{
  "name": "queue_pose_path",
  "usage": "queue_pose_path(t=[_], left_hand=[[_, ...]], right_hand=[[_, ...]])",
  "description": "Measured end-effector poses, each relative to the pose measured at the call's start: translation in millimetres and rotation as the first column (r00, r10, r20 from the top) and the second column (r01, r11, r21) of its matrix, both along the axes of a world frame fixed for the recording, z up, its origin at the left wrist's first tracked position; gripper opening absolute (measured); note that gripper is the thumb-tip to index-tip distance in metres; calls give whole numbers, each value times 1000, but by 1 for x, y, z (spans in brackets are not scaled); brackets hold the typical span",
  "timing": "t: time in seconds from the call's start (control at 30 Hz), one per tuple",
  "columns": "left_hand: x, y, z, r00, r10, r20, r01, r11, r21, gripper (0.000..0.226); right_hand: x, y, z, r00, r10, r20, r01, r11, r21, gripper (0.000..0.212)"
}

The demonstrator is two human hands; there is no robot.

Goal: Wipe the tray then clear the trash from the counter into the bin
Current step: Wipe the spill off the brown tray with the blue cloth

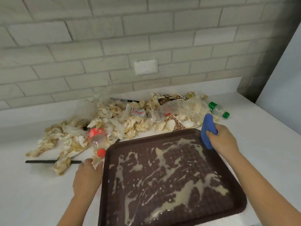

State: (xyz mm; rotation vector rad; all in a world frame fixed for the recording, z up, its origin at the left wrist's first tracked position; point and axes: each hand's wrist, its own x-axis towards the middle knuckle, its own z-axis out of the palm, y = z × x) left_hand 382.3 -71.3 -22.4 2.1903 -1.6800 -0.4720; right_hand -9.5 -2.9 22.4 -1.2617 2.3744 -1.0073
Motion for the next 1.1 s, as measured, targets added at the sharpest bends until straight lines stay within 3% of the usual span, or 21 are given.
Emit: queue_pose_path(t=[0.07, 0.13, 0.2, 0.27, 0.47, 0.67, 0.77, 0.87, 0.97, 1.1], left_hand=[[1, -2, -10, 1000, -19, -9, 20, 998, 65, 43], [-4, 0, -17, 998, -67, -2, 67, 995, 79, 39], [-8, 4, -25, 993, -110, 48, 108, 993, 40, 34], [-12, 7, -31, 991, -112, 76, 113, 993, -18, 30], [-8, 10, -41, 991, -133, 31, 136, 982, -128, 36], [-5, 8, -47, 985, -164, 55, 170, 974, -146, 34], [-3, 8, -48, 984, -168, 57, 175, 974, -147, 34], [-2, 6, -50, 984, -169, 58, 176, 973, -149, 35], [-2, 7, -50, 983, -173, 52, 179, 971, -156, 36], [-2, 8, -48, 984, -175, 43, 180, 973, -146, 36]], right_hand=[[5, -11, -11, 982, 37, -183, -26, 998, 59, 11], [8, -20, -33, 924, 157, -349, -62, 961, 268, 34], [13, -24, -52, 855, 303, -421, -64, 867, 494, 55], [15, -24, -60, 796, 396, -457, -72, 812, 580, 64], [-3, -29, -55, 685, 538, -491, -182, 779, 599, 60], [26, -34, -79, 805, 339, -487, -103, 888, 449, 58], [41, -43, -85, 834, 296, -465, -70, 894, 444, 54], [60, -51, -87, 825, 340, -452, -129, 891, 435, 56], [88, -56, -86, 810, 386, -440, -197, 888, 415, 74], [126, -60, -84, 780, 485, -395, -302, 845, 440, 69]])
